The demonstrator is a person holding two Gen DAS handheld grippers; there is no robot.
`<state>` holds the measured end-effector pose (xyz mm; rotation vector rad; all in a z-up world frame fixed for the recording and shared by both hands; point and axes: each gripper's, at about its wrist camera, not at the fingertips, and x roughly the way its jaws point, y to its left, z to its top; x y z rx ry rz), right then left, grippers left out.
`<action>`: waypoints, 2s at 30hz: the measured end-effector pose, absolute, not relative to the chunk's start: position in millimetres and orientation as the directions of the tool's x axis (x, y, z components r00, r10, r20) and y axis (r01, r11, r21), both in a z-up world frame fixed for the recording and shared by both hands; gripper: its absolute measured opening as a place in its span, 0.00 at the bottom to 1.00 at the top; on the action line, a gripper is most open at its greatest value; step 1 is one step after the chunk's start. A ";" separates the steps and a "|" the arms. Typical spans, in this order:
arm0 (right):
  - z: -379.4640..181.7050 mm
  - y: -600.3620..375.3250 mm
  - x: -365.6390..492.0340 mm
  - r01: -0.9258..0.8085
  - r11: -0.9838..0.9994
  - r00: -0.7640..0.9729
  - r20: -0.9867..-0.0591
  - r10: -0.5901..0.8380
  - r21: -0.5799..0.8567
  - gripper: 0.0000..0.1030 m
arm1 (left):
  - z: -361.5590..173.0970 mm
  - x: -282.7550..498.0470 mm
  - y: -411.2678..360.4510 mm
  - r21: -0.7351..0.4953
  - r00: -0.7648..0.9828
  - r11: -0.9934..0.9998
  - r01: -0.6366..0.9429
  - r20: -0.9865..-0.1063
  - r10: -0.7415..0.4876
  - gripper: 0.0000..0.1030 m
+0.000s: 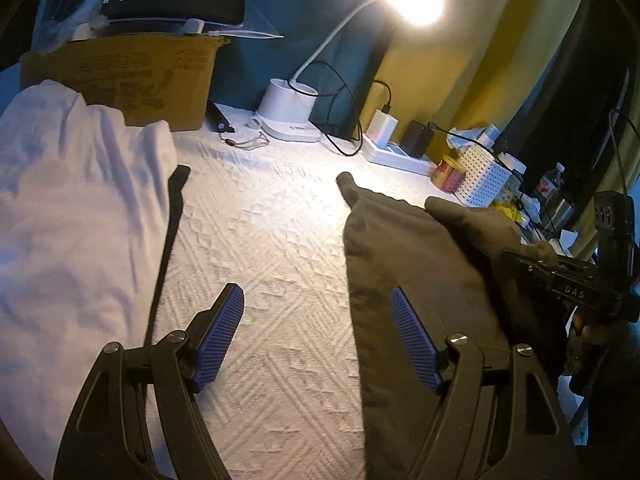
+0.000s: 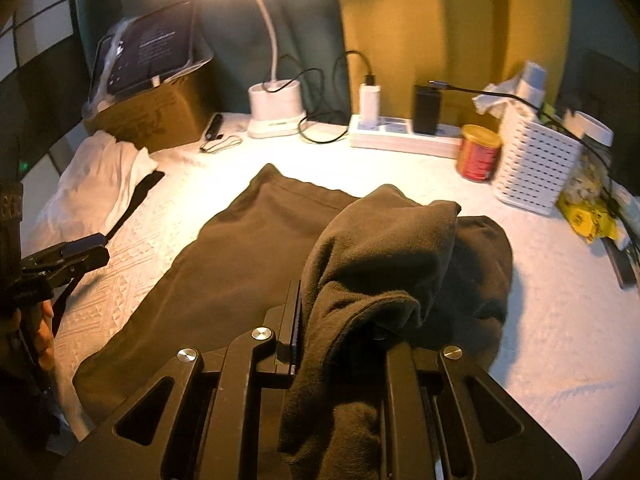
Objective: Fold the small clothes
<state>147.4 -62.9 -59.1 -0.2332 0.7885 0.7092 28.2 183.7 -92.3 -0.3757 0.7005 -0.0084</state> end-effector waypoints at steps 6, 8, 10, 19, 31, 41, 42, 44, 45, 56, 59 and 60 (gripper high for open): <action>-68.8 -38.5 146.3 -0.677 0.731 0.434 -0.755 0.491 0.087 0.17 | -95.1 26.4 186.5 -0.340 0.759 0.932 -0.123 -0.638 -0.133 0.74; -72.4 -30.0 143.6 -0.692 0.713 0.394 -0.768 0.504 0.113 0.17 | -93.6 25.1 186.8 -0.338 0.760 0.933 -0.124 -0.637 -0.130 0.74; -72.7 -20.3 135.4 -0.712 0.691 0.371 -0.770 0.519 0.123 0.17 | -91.7 23.0 187.6 -0.336 0.762 0.933 -0.127 -0.635 -0.126 0.74; -72.3 21.8 80.0 -0.850 0.500 0.201 -0.772 0.603 0.169 0.59 | -78.8 10.0 184.4 -0.311 0.769 0.941 -0.134 -0.632 -0.099 0.74; -35.2 -59.4 66.9 -0.786 0.603 0.356 -0.694 0.625 0.140 0.59 | -69.2 11.0 127.0 -0.319 0.749 0.948 0.007 -0.627 -0.216 0.74; -67.2 -156.1 79.2 -0.605 0.776 0.466 -0.711 0.527 0.178 0.59 | -89.7 33.0 51.2 -0.362 0.628 0.900 0.243 -0.648 -0.430 0.73; -70.5 -162.7 78.1 -0.594 0.783 0.469 -0.713 0.521 0.182 0.59 | -95.6 36.6 47.3 -0.368 0.609 0.895 0.252 -0.658 -0.442 0.72; -77.9 -175.7 76.3 -0.569 0.800 0.475 -0.719 0.507 0.189 0.59 | -106.4 40.4 41.7 -0.375 0.578 0.888 0.266 -0.675 -0.458 0.50; -81.3 -180.9 75.7 -0.559 0.806 0.475 -0.721 0.504 0.196 0.59 | -109.0 40.3 39.4 -0.378 0.563 0.885 0.273 -0.683 -0.465 0.36; -102.9 -181.8 54.2 -0.569 0.789 0.432 -0.733 0.525 0.230 0.59 | -53.7 -9.1 65.2 -0.219 0.656 0.939 0.266 -0.673 -0.343 0.06; -107.1 -175.4 47.4 -0.587 0.778 0.418 -0.739 0.528 0.224 0.59 | -54.1 -20.0 71.6 -0.142 0.650 0.957 0.253 -0.707 -0.277 0.06; -108.5 -172.8 45.5 -0.591 0.775 0.413 -0.742 0.529 0.224 0.59 | -57.7 -21.4 72.8 -0.137 0.640 0.958 0.254 -0.718 -0.272 0.06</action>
